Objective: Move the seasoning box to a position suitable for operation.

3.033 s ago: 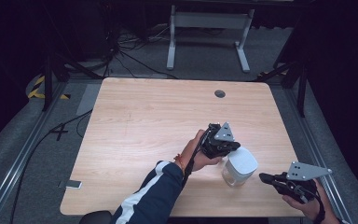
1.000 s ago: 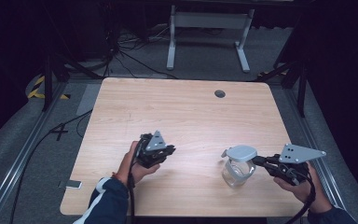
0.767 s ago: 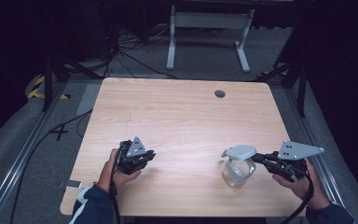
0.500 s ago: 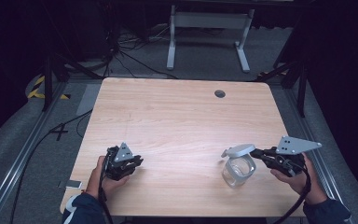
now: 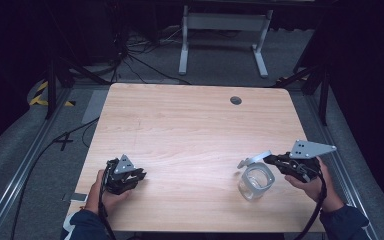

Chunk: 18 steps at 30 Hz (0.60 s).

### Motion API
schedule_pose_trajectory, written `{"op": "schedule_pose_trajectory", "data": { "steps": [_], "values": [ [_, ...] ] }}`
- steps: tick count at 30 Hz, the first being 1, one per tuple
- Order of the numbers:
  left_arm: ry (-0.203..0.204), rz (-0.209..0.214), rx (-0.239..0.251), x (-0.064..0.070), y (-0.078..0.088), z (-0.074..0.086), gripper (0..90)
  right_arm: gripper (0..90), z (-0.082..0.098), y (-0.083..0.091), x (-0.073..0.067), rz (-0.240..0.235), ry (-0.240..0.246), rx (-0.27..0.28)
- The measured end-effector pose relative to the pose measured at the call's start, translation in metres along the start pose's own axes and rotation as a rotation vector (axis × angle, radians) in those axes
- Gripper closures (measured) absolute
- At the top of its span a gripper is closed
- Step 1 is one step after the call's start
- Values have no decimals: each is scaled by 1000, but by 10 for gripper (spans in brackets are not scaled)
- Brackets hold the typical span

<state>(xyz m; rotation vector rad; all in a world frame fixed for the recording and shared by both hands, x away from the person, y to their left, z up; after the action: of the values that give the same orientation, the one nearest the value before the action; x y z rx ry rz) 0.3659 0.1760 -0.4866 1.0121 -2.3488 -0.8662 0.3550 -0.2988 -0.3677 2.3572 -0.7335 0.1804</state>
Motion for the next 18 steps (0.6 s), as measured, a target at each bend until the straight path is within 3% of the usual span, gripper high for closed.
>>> {"op": "schedule_pose_trajectory", "data": {
  "steps": [8, 10, 18],
  "values": [
    [-24, 5, -14, 0, -3, 3, 767, 897, -2, -8, 4, -2, 10, -5],
    [2, 17, -17, 2, -5, 6, 765, 897, -2, -10, 4, -2, 9, -10],
    [-6, 18, -4, 3, -5, 8, 763, 897, -2, -10, 5, 11, 22, -23]
  ]
}}
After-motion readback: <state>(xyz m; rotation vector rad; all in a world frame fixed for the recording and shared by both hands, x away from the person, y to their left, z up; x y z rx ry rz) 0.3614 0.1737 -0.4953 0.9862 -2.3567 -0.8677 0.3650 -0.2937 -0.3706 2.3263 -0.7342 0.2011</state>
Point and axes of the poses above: each handheld gripper's, and its own axes: y roughly backward along the jaws, z roughly out of its underside, x roughly to its right, the point moved 3 cm from there along -y, roughly forward along the jaws, and after that the axes turned 11 degrees about y, right-handed, at the moved point
